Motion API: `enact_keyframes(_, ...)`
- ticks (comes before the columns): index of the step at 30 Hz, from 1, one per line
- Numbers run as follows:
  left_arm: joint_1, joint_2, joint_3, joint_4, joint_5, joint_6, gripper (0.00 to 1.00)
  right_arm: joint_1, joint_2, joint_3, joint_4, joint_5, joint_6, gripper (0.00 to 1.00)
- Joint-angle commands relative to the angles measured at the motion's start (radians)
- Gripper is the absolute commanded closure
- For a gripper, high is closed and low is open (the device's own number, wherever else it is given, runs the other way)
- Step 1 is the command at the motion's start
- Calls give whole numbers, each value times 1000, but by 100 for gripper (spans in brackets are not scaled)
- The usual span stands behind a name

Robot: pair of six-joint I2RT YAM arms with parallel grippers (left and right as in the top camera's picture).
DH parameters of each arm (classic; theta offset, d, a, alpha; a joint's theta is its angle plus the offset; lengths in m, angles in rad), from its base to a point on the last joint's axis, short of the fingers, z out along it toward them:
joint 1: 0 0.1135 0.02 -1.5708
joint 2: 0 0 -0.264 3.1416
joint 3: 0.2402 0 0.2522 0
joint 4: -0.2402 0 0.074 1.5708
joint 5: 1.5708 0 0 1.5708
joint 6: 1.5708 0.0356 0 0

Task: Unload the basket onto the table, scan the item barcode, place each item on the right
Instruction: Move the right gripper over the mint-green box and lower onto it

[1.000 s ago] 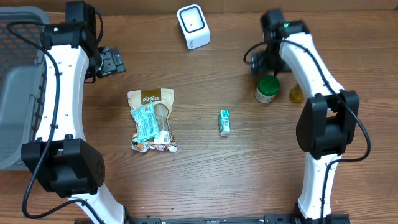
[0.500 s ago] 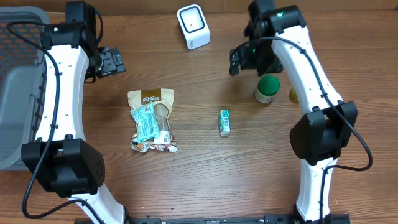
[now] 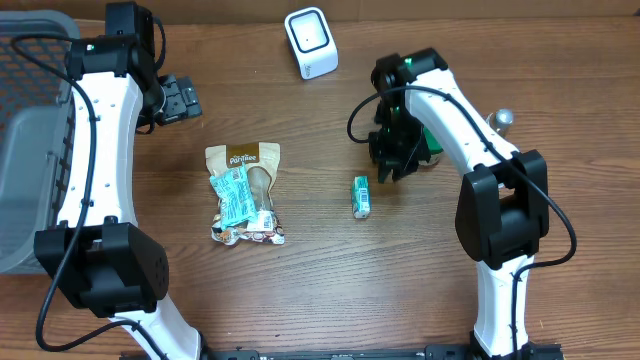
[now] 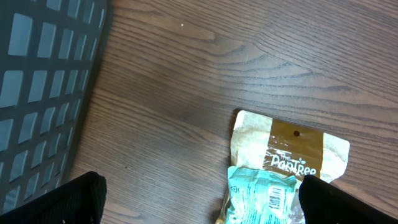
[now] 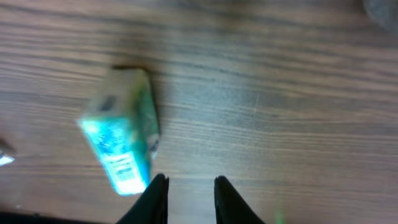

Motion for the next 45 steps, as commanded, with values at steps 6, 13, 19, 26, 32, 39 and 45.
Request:
enact_keyframes(6, -9, -5, 18, 0, 2, 10, 0, 7, -13, -110, 26, -21, 21, 96)
enact_keyframes(13, -9, -5, 18, 0, 2, 11, 1, 38, -13, -111, 39, -152, 20, 96)
enact_keyframes(19, -9, -5, 18, 0, 2, 10, 0, 88, -13, -111, 39, -153, 21, 96)
enact_keyframes(26, -9, -5, 18, 0, 2, 11, 0, 121, -13, -111, 58, -156, 21, 93)
enact_keyframes(32, -9, -5, 18, 0, 2, 10, 0, 121, -13, -111, 90, -196, 21, 92)
enact_keyframes(39, -9, -5, 18, 0, 2, 11, 0, 121, -13, -111, 125, -249, 20, 84)
enact_keyframes(45, -9, -5, 18, 0, 2, 10, 0, 121, -13, -111, 157, -249, 20, 75)
